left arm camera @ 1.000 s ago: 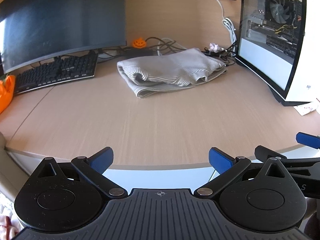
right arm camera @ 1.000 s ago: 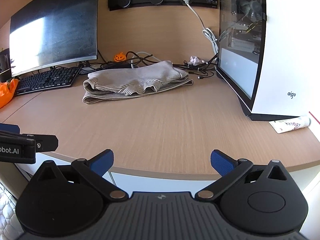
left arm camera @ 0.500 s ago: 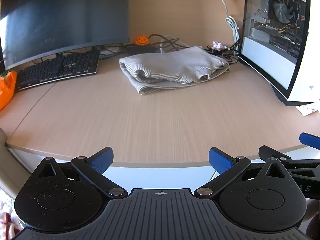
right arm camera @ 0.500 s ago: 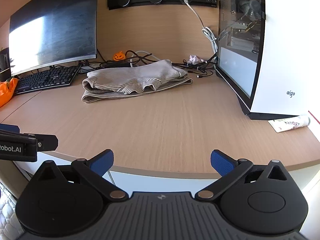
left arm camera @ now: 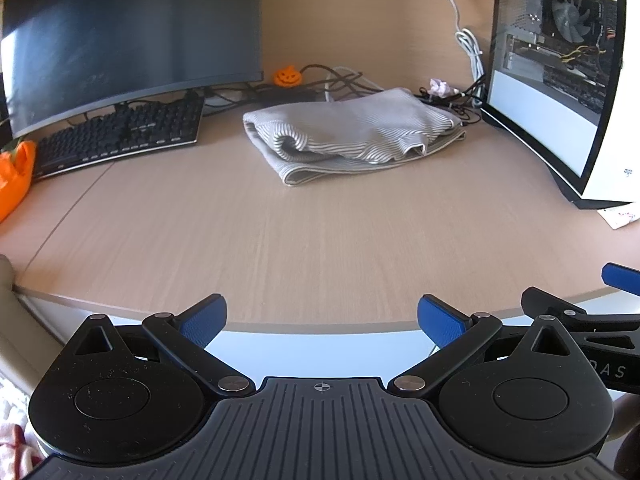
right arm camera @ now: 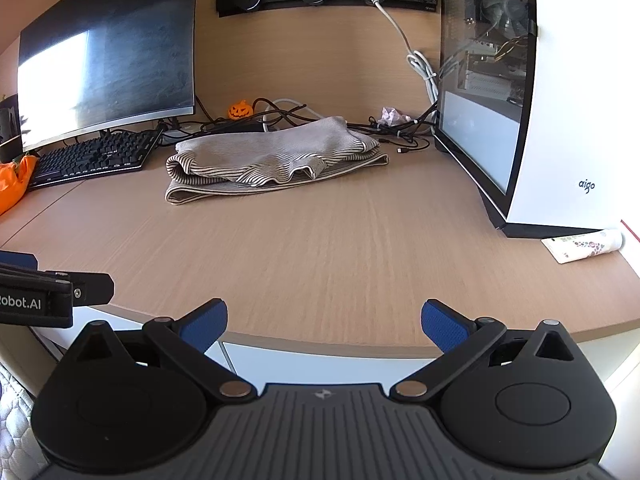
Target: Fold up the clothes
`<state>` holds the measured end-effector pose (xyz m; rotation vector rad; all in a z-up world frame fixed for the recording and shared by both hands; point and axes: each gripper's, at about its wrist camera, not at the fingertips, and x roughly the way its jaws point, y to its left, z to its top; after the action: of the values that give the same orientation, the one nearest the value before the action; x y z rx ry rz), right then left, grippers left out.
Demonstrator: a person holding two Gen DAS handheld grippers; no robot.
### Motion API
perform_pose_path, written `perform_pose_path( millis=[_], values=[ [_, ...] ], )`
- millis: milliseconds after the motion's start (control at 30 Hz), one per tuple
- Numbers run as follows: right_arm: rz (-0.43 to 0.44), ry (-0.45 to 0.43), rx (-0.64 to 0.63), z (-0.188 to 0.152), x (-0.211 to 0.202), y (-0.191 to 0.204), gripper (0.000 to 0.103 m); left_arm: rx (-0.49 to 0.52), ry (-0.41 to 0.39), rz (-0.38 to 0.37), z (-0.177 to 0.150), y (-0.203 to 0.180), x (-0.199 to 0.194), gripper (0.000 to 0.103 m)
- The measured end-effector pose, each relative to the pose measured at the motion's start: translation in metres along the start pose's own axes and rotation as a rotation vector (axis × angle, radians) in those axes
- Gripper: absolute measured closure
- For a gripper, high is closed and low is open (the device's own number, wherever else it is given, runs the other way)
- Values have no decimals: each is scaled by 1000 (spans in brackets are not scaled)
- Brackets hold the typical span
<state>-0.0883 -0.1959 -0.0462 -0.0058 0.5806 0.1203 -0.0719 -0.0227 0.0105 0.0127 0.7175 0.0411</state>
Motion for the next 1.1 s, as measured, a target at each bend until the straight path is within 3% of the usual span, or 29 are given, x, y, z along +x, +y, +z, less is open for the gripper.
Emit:
perform_pose_path(
  millis=[1100],
  values=[
    [-13, 21, -13, -1, -5, 11, 0, 1, 10, 9, -4, 10, -2, 0]
  ],
)
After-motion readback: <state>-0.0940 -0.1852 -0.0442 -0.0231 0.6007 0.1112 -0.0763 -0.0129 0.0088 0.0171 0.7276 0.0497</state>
